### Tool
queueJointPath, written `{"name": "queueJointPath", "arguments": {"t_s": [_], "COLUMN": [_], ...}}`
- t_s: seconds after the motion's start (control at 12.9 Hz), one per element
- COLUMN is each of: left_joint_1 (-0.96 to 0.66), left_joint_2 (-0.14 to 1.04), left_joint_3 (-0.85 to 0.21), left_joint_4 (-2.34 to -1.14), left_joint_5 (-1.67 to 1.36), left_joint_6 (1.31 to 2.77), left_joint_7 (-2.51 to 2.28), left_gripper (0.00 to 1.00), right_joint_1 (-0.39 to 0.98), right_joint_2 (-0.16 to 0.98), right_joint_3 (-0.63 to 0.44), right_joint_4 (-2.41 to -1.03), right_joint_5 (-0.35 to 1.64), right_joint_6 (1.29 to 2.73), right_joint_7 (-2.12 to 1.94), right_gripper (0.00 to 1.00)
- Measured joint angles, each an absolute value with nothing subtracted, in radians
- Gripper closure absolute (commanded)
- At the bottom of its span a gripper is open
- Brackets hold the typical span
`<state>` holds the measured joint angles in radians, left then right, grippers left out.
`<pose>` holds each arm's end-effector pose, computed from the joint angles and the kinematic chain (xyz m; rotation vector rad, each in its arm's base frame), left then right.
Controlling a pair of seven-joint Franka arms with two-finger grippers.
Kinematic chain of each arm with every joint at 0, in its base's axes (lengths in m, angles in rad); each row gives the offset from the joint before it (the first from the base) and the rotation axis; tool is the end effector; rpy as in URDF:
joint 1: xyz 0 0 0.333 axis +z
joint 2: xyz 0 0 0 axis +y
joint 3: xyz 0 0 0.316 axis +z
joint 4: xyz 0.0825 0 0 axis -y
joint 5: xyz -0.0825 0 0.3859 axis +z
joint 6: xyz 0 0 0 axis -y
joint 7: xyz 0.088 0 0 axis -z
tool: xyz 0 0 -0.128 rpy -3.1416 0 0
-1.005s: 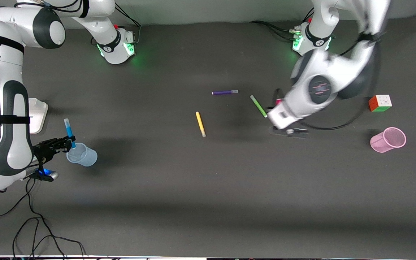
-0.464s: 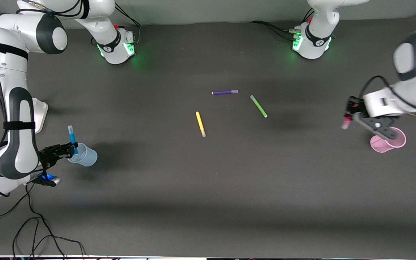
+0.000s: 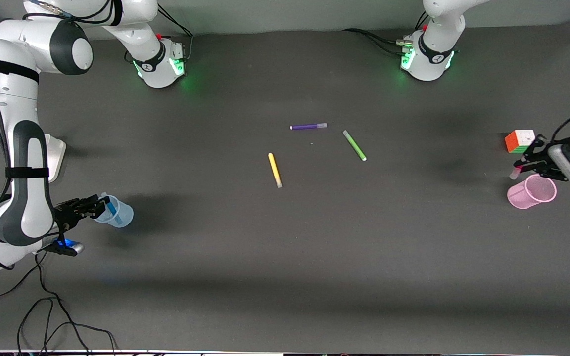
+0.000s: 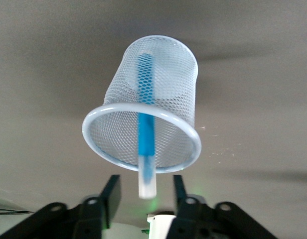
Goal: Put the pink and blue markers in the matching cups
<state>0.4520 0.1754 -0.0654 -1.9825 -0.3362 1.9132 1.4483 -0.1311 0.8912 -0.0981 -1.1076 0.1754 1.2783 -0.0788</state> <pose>0.5303 0.1842 0.3440 2.4758 -1.2098 0.1405 0.6569 -0.1099 0.2300 -2.7592 0.2143 1.0039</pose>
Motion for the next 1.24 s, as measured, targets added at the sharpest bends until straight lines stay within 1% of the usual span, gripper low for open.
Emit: {"name": "queueJointPath", "arguments": {"t_s": [0.15,0.31,0.46,0.77,0.93,1.08,1.24], "left_joint_1": [0.519,0.550,0.568,0.608,0.632,0.657,0.677], "left_joint_2": [0.244,0.290,0.325,0.401,0.431,0.449,0.465], "left_joint_3": [-0.066,-0.067,-0.068,-0.070,-0.071,-0.074,-0.075], "left_joint_4": [-1.981,-1.967,-1.932,-1.877,-1.868,-1.860,-1.848], "left_joint_5": [-0.406,-0.464,-0.517,-0.638,-0.671,-0.711,-0.742], "left_joint_6": [1.961,2.000,2.004,2.003,1.999,1.972,1.933], "left_joint_7": [1.646,1.806,1.931,2.166,2.220,2.268,2.309], "left_gripper": [1.00,1.00,1.00,1.00,1.00,1.00,1.00], "right_joint_1": [-0.131,-0.131,-0.127,-0.104,-0.077,-0.053,-0.035], "right_joint_2": [0.891,0.888,0.852,0.679,0.580,0.477,0.376], "right_joint_3": [-0.098,-0.098,-0.098,-0.097,-0.097,-0.098,-0.098], "right_joint_4": [-1.103,-1.081,-1.057,-1.049,-1.077,-1.156,-1.273], "right_joint_5": [0.175,0.175,0.175,0.152,0.128,0.114,0.100], "right_joint_6": [1.278,1.277,1.275,1.267,1.276,1.319,1.397], "right_joint_7": [-0.079,-0.079,-0.079,-0.078,-0.072,-0.051,-0.044], "right_gripper": [0.01,0.00,0.00,0.00,0.00,0.00,0.00]}}
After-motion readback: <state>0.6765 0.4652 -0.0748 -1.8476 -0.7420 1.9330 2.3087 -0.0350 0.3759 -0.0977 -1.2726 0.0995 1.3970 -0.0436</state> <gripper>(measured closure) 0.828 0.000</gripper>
